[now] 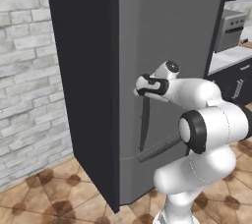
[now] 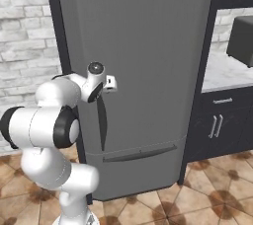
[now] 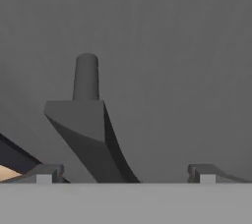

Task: Retrieve a lemon from the fridge and place it on the cutting board with the fish.

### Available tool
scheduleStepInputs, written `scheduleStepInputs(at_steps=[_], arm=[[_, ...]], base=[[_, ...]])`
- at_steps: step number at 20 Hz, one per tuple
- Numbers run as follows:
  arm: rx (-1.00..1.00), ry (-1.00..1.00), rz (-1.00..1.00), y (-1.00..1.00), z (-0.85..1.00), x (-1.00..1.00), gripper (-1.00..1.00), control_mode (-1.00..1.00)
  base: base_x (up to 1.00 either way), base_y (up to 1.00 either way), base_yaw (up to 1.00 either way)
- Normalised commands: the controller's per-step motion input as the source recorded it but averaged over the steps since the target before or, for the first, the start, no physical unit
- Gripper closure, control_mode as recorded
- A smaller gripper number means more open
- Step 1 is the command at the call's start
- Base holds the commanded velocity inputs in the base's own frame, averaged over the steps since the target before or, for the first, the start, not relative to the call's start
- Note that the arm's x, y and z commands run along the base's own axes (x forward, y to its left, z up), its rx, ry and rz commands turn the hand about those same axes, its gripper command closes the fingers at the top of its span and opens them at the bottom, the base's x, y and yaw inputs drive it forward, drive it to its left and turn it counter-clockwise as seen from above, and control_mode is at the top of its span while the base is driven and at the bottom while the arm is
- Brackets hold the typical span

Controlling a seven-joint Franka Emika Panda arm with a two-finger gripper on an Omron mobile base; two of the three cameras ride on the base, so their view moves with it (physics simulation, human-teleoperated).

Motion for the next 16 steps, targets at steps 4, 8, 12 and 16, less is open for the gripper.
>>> scheduleStepInputs(at_steps=[4,8,12,16], arm=[[0.07,-0.11,0.01,0.04,-0.14,0.26,-1.0,-1.0],[0.05,-0.07,0.01,0.0,-0.21,0.25,-1.0,-1.0],[0.03,-0.08,0.02,0.0,-0.28,0.26,-1.0,-1.0],[0.06,-0.1,0.03,0.0,-0.23,0.21,-1.0,-1.0]], base=[[0.0,0.0,0.0],[0.0,0.0,0.0],[0.0,0.0,0.0],[0.0,0.0,0.0]])
